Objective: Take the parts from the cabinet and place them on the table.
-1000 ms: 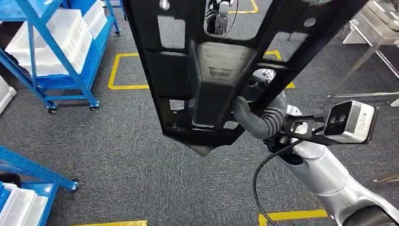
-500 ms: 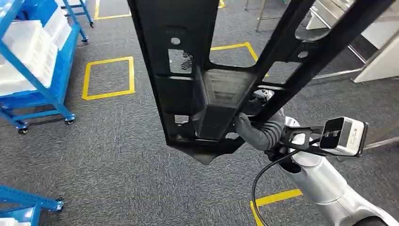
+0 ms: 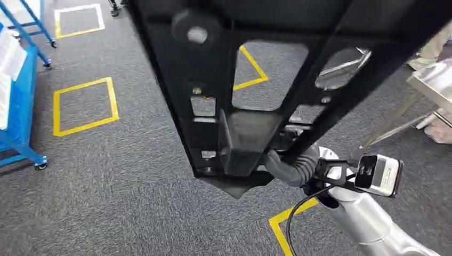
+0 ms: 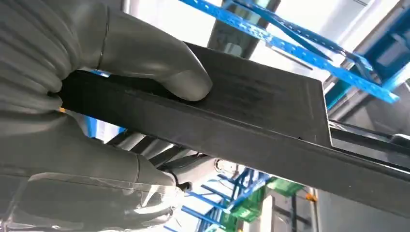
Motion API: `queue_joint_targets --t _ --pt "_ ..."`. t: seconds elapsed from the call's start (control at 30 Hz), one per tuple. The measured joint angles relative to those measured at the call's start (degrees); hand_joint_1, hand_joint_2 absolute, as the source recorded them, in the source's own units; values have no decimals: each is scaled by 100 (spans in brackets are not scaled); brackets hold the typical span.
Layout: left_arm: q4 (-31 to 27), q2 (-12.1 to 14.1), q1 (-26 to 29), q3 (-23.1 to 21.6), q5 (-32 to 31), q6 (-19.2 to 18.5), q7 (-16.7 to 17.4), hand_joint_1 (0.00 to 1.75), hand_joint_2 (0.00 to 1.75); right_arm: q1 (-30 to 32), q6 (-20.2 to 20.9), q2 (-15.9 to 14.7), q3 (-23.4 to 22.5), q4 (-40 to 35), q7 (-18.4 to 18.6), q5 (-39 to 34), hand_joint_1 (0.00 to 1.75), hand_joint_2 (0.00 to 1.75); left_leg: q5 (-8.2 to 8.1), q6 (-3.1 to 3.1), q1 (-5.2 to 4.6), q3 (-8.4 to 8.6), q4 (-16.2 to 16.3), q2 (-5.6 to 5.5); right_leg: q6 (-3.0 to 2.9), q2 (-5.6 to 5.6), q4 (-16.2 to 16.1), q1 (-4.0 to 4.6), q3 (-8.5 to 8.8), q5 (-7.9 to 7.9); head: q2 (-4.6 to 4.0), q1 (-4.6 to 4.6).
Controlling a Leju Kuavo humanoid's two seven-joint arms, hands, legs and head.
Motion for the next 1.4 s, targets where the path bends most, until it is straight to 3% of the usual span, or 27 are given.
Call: queue_joint_targets --t 0.07,0.13,0.17,0.23,0.27,0.3,0.37,0.4,0.43,0.57,0.6,0.63,0.67,0.73,0.8,0.83,0.9,0.93,0.97,1.07,1.1,1.17,1.2,1.27,1.3,1.33,1.4 --pt "-2 -2 -16 15 0 7 -26 0 175 65 39 0 -37 0 -13 17 175 175 42 90 7 14 -54 128 94 140 -40 11 -21 42 0 4" --pt "0 -17 -38 33 0 26 -35 0 175 61 44 4 -90 -2 -9 22 175 175 93 186 10 28 -121 288 87 -444 250 36 -151 -190 -2 59" --pt "0 -17 -26 44 0 33 -33 0 175 49 41 26 -96 -4 5 24 175 175 94 193 -8 20 -121 357 102 -603 641 36 -328 -411 0 70" --pt "0 -15 -17 50 -2 48 -26 0 175 53 22 50 -101 -2 70 43 175 175 86 205 -40 12 -117 515 122 -696 1571 13 -753 -801 -2 70" --pt "0 -9 -15 50 -7 50 -13 0 175 53 -11 59 -101 -2 105 55 175 175 84 208 -48 8 -112 600 124 -706 1816 7 -863 -836 0 70" --pt "0 -2 -21 50 -17 50 -6 0 175 49 -70 68 -101 0 146 59 175 175 81 207 -55 9 -110 670 123 -714 1721 7 -811 -734 0 70" --pt "0 13 -57 50 -64 39 11 0 175 18 -169 81 -109 -2 219 48 175 175 66 200 -66 25 -107 799 82 -801 783 21 -291 -273 0 72" --pt "0 15 -73 50 -74 39 30 0 175 -20 -212 81 -114 -4 251 17 175 175 56 192 -75 42 -106 847 41 -964 218 43 28 -75 -2 72" --pt "0 31 -78 50 -79 39 48 0 175 -68 -247 81 -122 -4 269 -16 175 175 45 172 -102 56 -107 893 -22 -1279 -56 118 161 -152 0 66" --pt "-2 72 -110 48 -59 46 112 0 175 -267 -409 79 -127 -7 409 -230 175 175 37 49 -111 100 -134 1133 -95 -989 -86 138 107 -68 0 61" --pt "-2 81 -127 48 -57 57 107 0 175 -289 -437 81 -125 -9 433 -280 175 175 -16 -3 -103 78 -101 1025 -121 -934 -157 50 160 -18 0 53" --pt "-2 100 -131 48 -55 66 96 0 175 -346 -450 81 -122 -18 437 -313 175 175 -127 -32 -78 36 53 695 -135 -873 -185 50 174 -4 -2 59" --pt "0 103 -124 48 -55 66 83 0 175 -397 -475 79 -120 -17 444 -324 175 175 -327 -46 -67 -110 385 540 -160 -818 -185 48 168 8 0 52" --pt "0 133 -90 48 -52 61 66 0 175 -401 -487 85 -98 -20 426 -350 175 175 -753 -77 -63 -575 1363 473 -175 -668 -181 54 159 14 -2 57" --pt "0 138 -60 48 -52 59 63 0 175 -372 -494 85 -65 -20 400 -348 175 175 -749 -89 -54 -811 1760 474 -175 -506 -153 55 145 14 0 53" --pt "0 140 -60 48 -50 59 61 0 175 -352 -498 85 -50 -20 354 -341 175 175 -535 -92 -43 -724 1531 471 -168 -425 -140 52 145 9 0 50" --pt "0 155 -66 48 -35 59 55 0 175 -302 -490 85 -35 -20 202 -246 175 175 19 -76 -17 -281 535 362 -143 -267 -106 44 154 -7 -2 53" --pt "0 155 -57 48 -24 66 46 0 175 -240 -468 87 -35 -20 100 -166 175 175 158 -60 7 -90 89 94 -120 -213 -89 37 142 -21 0 53" --pt "0 155 -53 50 -7 79 37 0 175 -162 -444 90 -33 -20 22 -94 175 175 69 -39 29 -5 -82 -55 -83 -146 -40 69 105 -30 -2 55" --pt "0 149 -32 83 0 98 -11 0 175 135 -190 125 -61 -46 -20 166 175 175 63 48 -23 -6 -56 111 36 45 -81 7 50 24 0 61" --pt "-2 133 -39 101 0 98 -31 0 175 232 -58 138 -101 -66 -26 254 175 175 99 105 26 8 -121 179 75 105 -78 31 38 26 0 61" --pt "-2 109 -34 131 0 98 -57 0 175 380 210 203 -210 -105 -35 391 175 175 120 182 18 29 -163 320 111 -474 274 49 -120 -248 0 129" --pt "-2 103 -9 148 0 96 -59 0 175 419 295 251 -268 -103 -41 437 175 175 117 190 3 22 -162 396 141 -618 733 34 -344 -497 0 142" --pt "-2 96 24 179 0 94 -57 0 175 515 395 362 -321 -98 -46 498 175 175 103 200 -9 15 -157 562 181 -688 1639 0 -781 -846 -2 142" --pt "-2 96 29 195 0 81 -50 0 175 541 419 402 -321 -88 -44 526 175 175 98 192 -10 14 -154 640 193 -693 1792 -15 -856 -842 0 144" --pt "-2 94 24 203 -4 76 -31 0 175 531 400 428 -321 -68 -26 516 175 175 88 188 -10 17 -151 714 202 -713 1633 -28 -776 -702 0 144" --pt "-2 94 8 203 -18 63 0 0 175 409 287 457 -321 -44 63 411 175 175 65 160 -10 39 -142 839 184 -833 657 -24 -244 -235 0 144"
